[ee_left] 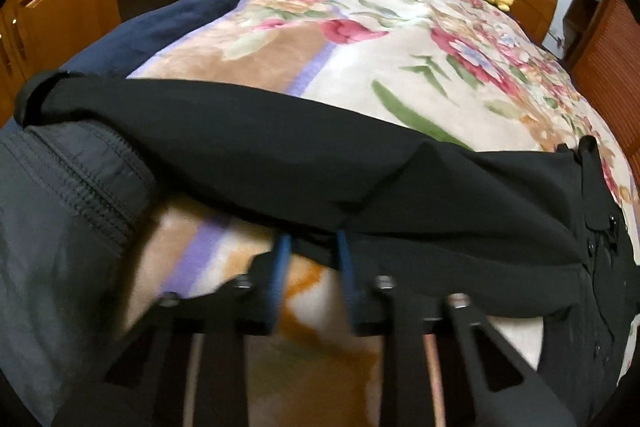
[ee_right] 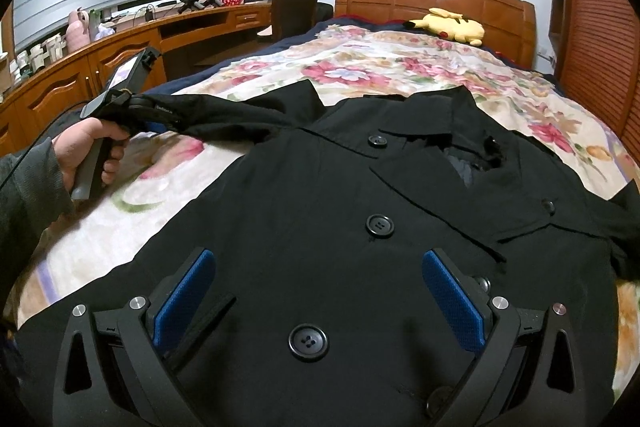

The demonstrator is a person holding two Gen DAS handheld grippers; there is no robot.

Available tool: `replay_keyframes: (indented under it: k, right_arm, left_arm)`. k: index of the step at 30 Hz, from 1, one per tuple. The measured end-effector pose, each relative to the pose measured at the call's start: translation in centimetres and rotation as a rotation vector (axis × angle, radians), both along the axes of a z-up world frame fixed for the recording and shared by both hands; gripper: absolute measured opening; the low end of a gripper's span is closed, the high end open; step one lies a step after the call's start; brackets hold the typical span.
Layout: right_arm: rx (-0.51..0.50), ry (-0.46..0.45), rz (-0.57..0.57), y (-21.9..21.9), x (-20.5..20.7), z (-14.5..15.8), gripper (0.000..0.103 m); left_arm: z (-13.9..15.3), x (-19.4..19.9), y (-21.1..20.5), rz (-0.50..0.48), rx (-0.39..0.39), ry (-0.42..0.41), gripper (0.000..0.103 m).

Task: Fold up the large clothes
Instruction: 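Carry the gripped sleeve with the left tool across the coat front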

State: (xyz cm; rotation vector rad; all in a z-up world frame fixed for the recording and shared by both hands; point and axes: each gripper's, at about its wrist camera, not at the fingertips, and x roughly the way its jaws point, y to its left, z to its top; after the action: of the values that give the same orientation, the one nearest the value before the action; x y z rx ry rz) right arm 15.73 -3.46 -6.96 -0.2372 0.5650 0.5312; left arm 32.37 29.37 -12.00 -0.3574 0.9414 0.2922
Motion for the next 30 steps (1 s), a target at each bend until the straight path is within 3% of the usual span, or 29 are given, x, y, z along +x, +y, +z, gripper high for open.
replay_keyframes:
  k: [2,5,10,17,30]
  right_arm:
    - [0.003,-0.001,0.0,-0.2,0.0,0.1,0.103]
    - [-0.001,-0.007,-0.002,-0.3,-0.2,0.1,0.103]
    - [-0.004,-0.011,-0.013,-0.6,-0.3,0.4,0.103]
    - [-0.009,-0.043,-0.043,-2.2,-1.0,1.1,0.103]
    - [0.009,-0.058,-0.103,-4.7,-2.1,1.9,0.103]
  left_arm:
    - [0.6,-0.1,-0.6,-0.015,0.016,-0.008,0.005]
    - [2.2,-0.5,-2.1,-0.024,0.109,-0.006,0.004]
    - [5.8,-2.2,-3.8,-0.044,0.17,-0.068,0.004]
    - [10.7,-5.1,-8.8,-0.154,0.215,-0.157,0.004]
    - [14.0,-10.3,-20.5,-0.434,0.285,-0.212,0.004]
